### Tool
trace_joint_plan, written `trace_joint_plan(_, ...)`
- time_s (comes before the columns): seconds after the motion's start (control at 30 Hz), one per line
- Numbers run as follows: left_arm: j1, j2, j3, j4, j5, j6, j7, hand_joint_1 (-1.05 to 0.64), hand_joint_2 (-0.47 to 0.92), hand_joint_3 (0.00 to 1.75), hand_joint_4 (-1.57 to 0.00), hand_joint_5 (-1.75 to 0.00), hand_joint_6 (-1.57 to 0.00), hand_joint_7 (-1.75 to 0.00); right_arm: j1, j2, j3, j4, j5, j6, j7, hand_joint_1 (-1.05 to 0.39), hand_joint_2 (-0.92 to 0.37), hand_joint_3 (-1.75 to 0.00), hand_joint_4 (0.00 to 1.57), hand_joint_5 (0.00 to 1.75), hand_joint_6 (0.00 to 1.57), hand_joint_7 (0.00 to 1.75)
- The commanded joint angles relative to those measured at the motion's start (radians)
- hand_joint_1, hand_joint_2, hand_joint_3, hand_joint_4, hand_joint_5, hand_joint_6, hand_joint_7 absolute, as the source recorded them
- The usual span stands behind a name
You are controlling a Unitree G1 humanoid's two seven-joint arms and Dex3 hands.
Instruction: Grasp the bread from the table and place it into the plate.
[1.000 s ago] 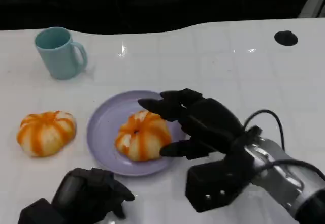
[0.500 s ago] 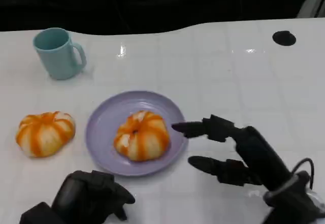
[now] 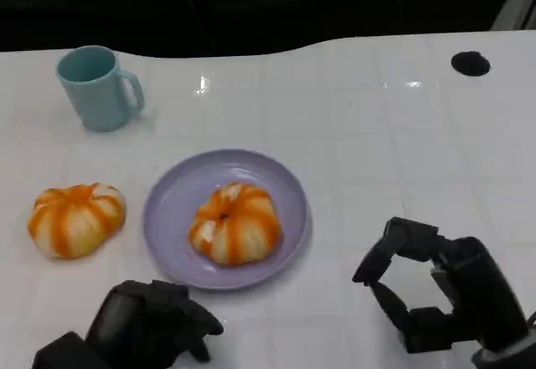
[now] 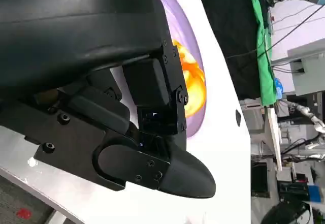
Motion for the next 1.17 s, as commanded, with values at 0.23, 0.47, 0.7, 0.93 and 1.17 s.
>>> trace_joint_plan(0.23,0.009,0.014,-0.007,-0.006,0.005,-0.005,0.009,-1.05,0.92,0.16,-1.26,-1.07,-1.41,-0.5,0.075,-0.001,-0.082,0.044,0.04,-0.071,0.037,-0.27,-0.4,-1.23,0.62,1.71,0.63,1.47)
trace_joint_plan(0.47,0.02,0.023,-0.003,-0.013,-0.004,-0.011,0.0,-1.05,0.92,0.15,-1.26,-1.08,-1.42,-0.5,0.08,0.015,-0.101,0.105,0.023,-0.134,0.039,-0.31,-0.4,-1.23,0.63,1.69,0.66,1.42)
trace_joint_plan(0.7,0.021,0.03,-0.002,-0.011,-0.012,-0.012,-0.008,-1.05,0.92,0.16,-1.26,-1.09,-1.41,-0.5,0.082,0.031,-0.169,0.127,-0.144,-0.201,-0.064,-0.31,-0.37,-1.2,0.68,1.61,0.72,1.38)
trace_joint_plan(0.93,0.013,0.031,0.0,-0.006,-0.021,-0.003,-0.016,-1.05,0.92,0.15,-1.26,-1.09,-1.42,-0.5,0.052,0.034,-0.202,0.178,-0.278,-0.251,-0.179,-0.3,-0.41,-1.13,0.71,1.57,0.75,1.35)
trace_joint_plan(1.17,0.006,0.039,0.001,0.007,-0.01,-0.016,-0.011,-1.05,0.92,0.15,-1.26,-1.1,-1.42,-0.5,0.039,0.026,-0.195,0.2,-0.324,-0.258,-0.227,-0.32,-0.45,-1.07,0.71,1.55,0.76,1.33)
